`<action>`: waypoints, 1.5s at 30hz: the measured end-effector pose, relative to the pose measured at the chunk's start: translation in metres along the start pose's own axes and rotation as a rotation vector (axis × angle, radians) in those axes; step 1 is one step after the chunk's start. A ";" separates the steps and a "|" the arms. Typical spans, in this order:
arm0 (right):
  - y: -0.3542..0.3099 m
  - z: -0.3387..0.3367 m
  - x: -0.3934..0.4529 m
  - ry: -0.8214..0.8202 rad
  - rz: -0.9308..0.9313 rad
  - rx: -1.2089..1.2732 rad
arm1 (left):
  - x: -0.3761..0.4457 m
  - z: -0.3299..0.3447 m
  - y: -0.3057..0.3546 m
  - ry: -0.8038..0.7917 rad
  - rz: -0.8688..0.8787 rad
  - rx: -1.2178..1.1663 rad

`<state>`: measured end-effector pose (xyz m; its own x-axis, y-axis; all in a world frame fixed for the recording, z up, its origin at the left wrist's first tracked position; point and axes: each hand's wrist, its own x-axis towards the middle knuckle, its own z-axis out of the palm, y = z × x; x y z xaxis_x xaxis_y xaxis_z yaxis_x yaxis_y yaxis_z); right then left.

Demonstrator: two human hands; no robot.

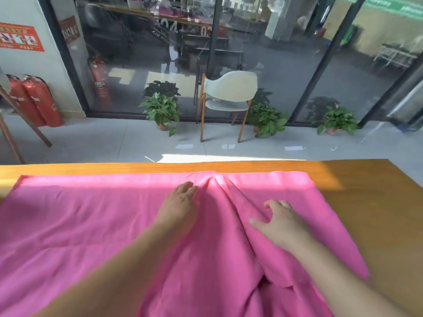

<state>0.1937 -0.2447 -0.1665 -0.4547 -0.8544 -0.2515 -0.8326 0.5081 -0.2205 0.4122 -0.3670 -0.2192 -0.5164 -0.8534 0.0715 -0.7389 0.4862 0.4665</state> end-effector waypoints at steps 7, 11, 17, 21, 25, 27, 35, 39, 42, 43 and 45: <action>0.059 -0.008 0.001 -0.188 -0.139 0.004 | -0.003 0.031 0.058 -0.081 0.028 0.231; 0.078 -0.012 0.029 -0.264 0.010 0.671 | -0.006 0.035 0.078 -0.134 -0.029 0.288; 0.123 -0.018 0.084 -0.098 0.422 1.244 | -0.003 0.034 0.103 -0.168 -0.206 0.237; 0.139 -0.036 0.051 -0.224 0.192 1.129 | 0.003 0.044 0.136 -0.189 -0.241 0.188; 0.147 -0.017 0.039 -0.168 -0.037 0.592 | 0.019 0.057 0.151 -0.174 -0.262 0.227; 0.148 -0.010 0.045 0.064 -0.071 0.527 | 0.027 0.060 0.152 -0.161 -0.288 0.247; 0.151 -0.037 0.110 0.212 0.117 0.679 | 0.048 0.064 0.147 -0.144 -0.338 0.338; 0.150 -0.045 0.140 0.152 0.168 0.588 | 0.057 0.069 0.141 -0.052 -0.331 0.386; 0.151 -0.048 0.136 0.025 0.129 0.628 | 0.059 0.079 0.134 -0.043 -0.322 0.337; 0.151 -0.049 0.132 -0.022 0.090 0.652 | 0.058 0.084 0.132 -0.055 -0.326 0.324; 0.150 -0.048 0.129 -0.080 0.061 0.701 | 0.058 0.090 0.129 -0.033 -0.307 0.322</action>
<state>-0.0056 -0.2838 -0.1867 -0.4472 -0.8251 -0.3452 -0.3942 0.5283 -0.7520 0.2477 -0.3368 -0.2344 -0.2615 -0.9634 -0.0584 -0.9546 0.2493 0.1628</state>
